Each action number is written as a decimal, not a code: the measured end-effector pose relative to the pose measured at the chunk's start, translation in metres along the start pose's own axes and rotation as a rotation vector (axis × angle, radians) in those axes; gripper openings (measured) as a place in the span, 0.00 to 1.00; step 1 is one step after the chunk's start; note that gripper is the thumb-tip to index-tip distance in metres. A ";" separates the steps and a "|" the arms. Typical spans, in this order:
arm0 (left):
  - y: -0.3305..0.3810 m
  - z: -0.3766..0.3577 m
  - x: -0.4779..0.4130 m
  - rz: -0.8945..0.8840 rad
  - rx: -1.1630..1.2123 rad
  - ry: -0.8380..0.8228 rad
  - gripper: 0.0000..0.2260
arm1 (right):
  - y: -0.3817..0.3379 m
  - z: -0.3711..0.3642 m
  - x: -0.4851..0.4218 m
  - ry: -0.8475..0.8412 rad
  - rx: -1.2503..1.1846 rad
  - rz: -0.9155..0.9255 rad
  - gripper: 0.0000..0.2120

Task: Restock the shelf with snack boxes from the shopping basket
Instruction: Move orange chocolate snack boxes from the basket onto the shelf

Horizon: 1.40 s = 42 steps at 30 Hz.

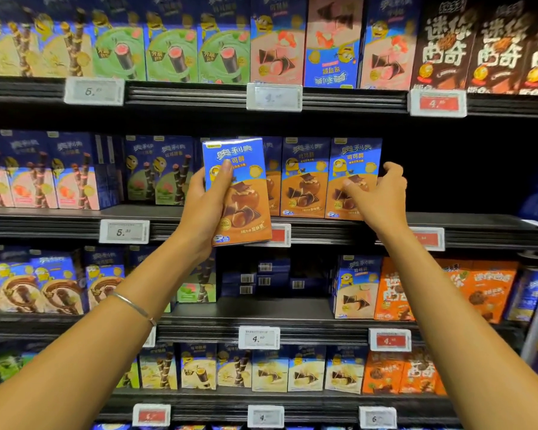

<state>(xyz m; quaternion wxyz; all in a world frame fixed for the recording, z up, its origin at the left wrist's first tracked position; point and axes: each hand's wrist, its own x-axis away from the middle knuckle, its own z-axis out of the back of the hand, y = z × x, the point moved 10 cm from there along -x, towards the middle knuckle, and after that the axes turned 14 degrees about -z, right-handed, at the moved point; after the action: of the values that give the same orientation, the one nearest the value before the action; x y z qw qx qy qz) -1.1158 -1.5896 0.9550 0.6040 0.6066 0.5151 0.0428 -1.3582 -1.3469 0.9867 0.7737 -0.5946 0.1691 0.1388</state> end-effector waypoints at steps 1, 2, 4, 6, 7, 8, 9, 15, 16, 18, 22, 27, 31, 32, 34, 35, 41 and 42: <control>0.000 0.001 -0.003 0.007 0.004 0.008 0.24 | -0.001 -0.002 0.001 -0.001 0.011 0.013 0.41; 0.001 0.001 -0.005 0.018 0.006 0.007 0.26 | -0.001 -0.005 0.003 -0.009 0.028 0.022 0.41; 0.001 -0.003 -0.010 0.035 0.002 -0.021 0.27 | -0.001 -0.013 0.006 -0.032 0.062 0.039 0.40; 0.001 -0.009 -0.012 0.066 -0.002 -0.066 0.29 | 0.000 -0.019 0.008 -0.055 0.073 0.052 0.38; 0.000 -0.013 -0.012 0.087 -0.004 -0.090 0.30 | 0.001 -0.021 0.008 -0.064 0.071 0.051 0.38; -0.001 -0.017 -0.011 0.105 -0.007 -0.114 0.30 | 0.001 -0.022 0.008 -0.070 0.070 0.047 0.38; -0.001 -0.020 -0.010 0.118 -0.009 -0.134 0.31 | 0.001 -0.023 0.008 -0.074 0.069 0.043 0.37; -0.003 -0.029 -0.010 0.152 -0.025 -0.185 0.32 | 0.002 -0.025 0.006 -0.074 0.058 0.037 0.38; -0.003 -0.029 -0.010 0.153 -0.024 -0.190 0.32 | 0.002 -0.026 0.006 -0.076 0.057 0.036 0.38; -0.003 -0.030 -0.011 0.154 -0.022 -0.198 0.31 | 0.003 -0.027 0.005 -0.075 0.054 0.036 0.38; -0.004 -0.031 -0.011 0.168 -0.011 -0.194 0.31 | 0.004 -0.030 0.004 -0.065 0.071 0.033 0.38; -0.003 -0.028 -0.009 0.148 0.016 -0.139 0.30 | 0.005 -0.032 0.005 -0.088 0.078 -0.009 0.40; 0.000 -0.011 -0.005 0.082 0.044 -0.033 0.27 | -0.001 -0.009 0.025 0.031 0.059 -0.012 0.43; 0.002 -0.008 -0.003 0.055 0.045 -0.015 0.26 | -0.008 0.000 0.035 0.085 0.029 0.035 0.39; 0.007 -0.008 0.002 0.005 0.049 0.003 0.25 | -0.025 0.006 0.060 0.059 -0.072 0.131 0.30; 0.010 -0.012 0.005 -0.016 0.054 0.001 0.25 | -0.034 0.001 0.073 -0.038 -0.134 0.160 0.25; 0.025 -0.049 0.014 -0.162 0.076 -0.027 0.23 | -0.071 -0.042 0.136 -0.507 -0.211 0.194 0.27; 0.027 -0.052 0.015 -0.184 0.070 -0.017 0.23 | -0.073 -0.038 0.136 -0.469 -0.190 0.209 0.27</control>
<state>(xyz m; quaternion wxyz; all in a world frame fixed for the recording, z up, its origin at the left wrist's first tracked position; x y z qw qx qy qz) -1.1286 -1.5367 0.9815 0.5884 0.5776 0.5647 -0.0360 -1.2081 -1.4002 0.9834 0.7139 -0.5956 0.0317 0.3669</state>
